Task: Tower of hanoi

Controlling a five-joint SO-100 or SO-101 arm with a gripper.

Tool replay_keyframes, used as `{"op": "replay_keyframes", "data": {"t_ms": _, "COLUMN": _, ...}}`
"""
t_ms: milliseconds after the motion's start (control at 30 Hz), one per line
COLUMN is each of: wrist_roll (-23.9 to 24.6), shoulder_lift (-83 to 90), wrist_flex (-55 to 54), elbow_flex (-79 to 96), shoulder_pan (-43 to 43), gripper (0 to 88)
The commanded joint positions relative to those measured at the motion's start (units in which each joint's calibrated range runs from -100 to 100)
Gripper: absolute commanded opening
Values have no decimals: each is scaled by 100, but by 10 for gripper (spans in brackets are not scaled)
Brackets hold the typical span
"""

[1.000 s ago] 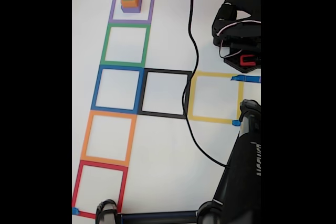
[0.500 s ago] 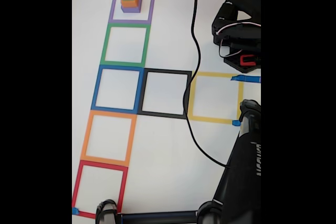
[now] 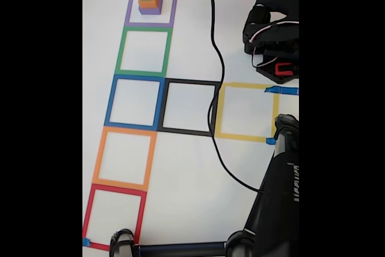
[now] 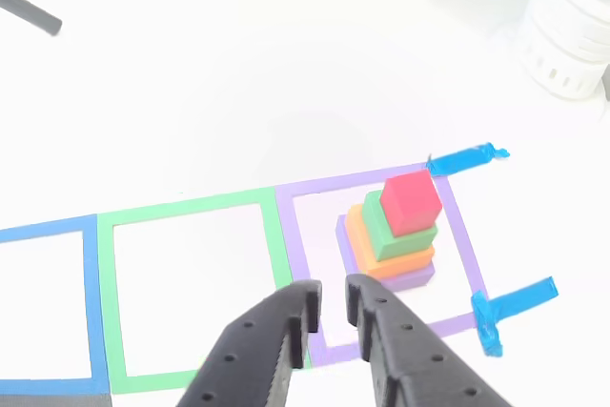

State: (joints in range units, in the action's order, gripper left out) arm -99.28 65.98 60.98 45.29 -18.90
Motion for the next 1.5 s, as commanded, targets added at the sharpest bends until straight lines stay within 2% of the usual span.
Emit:
{"op": "replay_keyframes", "data": {"t_ms": 0, "wrist_roll": -72, "shoulder_lift": 181, "wrist_flex": -649, "elbow_flex": 244, "shoulder_pan": 193, "gripper": 1}}
{"op": "replay_keyframes", "data": {"t_ms": 300, "wrist_roll": -72, "shoulder_lift": 229, "wrist_flex": -1200, "elbow_flex": 571, "shoulder_pan": 222, "gripper": 2}}
{"op": "replay_keyframes", "data": {"t_ms": 467, "wrist_roll": -72, "shoulder_lift": 342, "wrist_flex": -2034, "elbow_flex": 1153, "shoulder_pan": 97, "gripper": 2}}
{"op": "replay_keyframes", "data": {"t_ms": 667, "wrist_roll": -72, "shoulder_lift": 754, "wrist_flex": -2001, "elbow_flex": 1581, "shoulder_pan": -152, "gripper": 2}}
{"op": "replay_keyframes", "data": {"t_ms": 933, "wrist_roll": -72, "shoulder_lift": 463, "wrist_flex": -2009, "elbow_flex": 1490, "shoulder_pan": -95, "gripper": 20}}
{"op": "replay_keyframes", "data": {"t_ms": 1200, "wrist_roll": -72, "shoulder_lift": -554, "wrist_flex": -3094, "elbow_flex": 1626, "shoulder_pan": -680, "gripper": 102}}
{"op": "replay_keyframes", "data": {"t_ms": 1467, "wrist_roll": -72, "shoulder_lift": -320, "wrist_flex": -3507, "elbow_flex": 2235, "shoulder_pan": -1197, "gripper": 176}}
